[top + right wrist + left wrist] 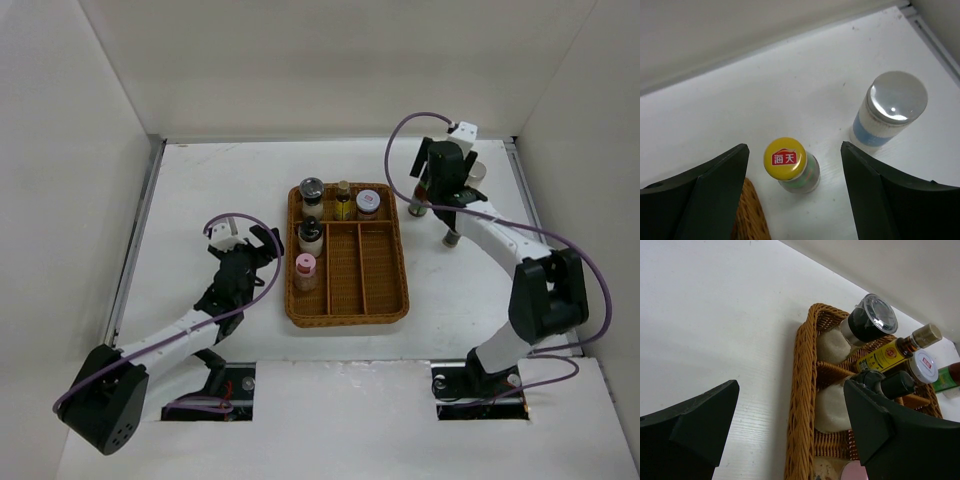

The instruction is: Organize the condiment bottles

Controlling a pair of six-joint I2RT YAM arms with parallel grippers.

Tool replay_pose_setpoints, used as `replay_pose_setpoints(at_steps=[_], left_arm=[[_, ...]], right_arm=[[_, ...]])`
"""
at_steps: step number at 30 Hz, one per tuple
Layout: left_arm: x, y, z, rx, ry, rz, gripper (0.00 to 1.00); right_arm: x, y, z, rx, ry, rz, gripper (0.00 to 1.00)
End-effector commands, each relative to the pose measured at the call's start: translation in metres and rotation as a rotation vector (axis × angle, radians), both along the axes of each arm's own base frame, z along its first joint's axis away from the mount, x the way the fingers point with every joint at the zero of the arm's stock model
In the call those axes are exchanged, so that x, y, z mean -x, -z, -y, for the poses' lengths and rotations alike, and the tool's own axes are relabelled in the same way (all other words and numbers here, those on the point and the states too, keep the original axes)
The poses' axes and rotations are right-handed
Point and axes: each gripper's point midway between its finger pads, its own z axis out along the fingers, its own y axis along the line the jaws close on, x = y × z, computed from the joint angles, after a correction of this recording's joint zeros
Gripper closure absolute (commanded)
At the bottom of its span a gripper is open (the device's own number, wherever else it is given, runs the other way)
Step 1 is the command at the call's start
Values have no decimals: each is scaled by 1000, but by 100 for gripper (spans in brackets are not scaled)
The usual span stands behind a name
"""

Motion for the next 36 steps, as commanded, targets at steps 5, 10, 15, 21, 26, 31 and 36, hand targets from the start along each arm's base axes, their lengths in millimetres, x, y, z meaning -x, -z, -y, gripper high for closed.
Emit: replay_pose_setpoints(at_steps=[5, 10, 15, 21, 26, 31, 36], left_arm=[[-3, -10, 8, 33, 20, 38, 14], [-3, -11, 7, 35, 19, 41, 14], [-4, -8, 7, 29, 17, 32, 14], [-3, -11, 6, 35, 16, 41, 14], [-3, -10, 6, 33, 16, 38, 14], [-3, -9, 5, 32, 13, 37, 14], [-3, -8, 6, 30, 17, 33, 14]], right_arm=[[-21, -4, -7, -4, -60, -3, 22], [-26, 3, -8, 11, -56, -13, 39], [-30, 12, -7, 27, -47, -25, 64], [-28, 10, -1, 50, -21, -38, 46], [-28, 19, -4, 42, -34, -57, 49], [-27, 11, -3, 40, -27, -34, 69], [-14, -41, -5, 31, -11, 107, 74]])
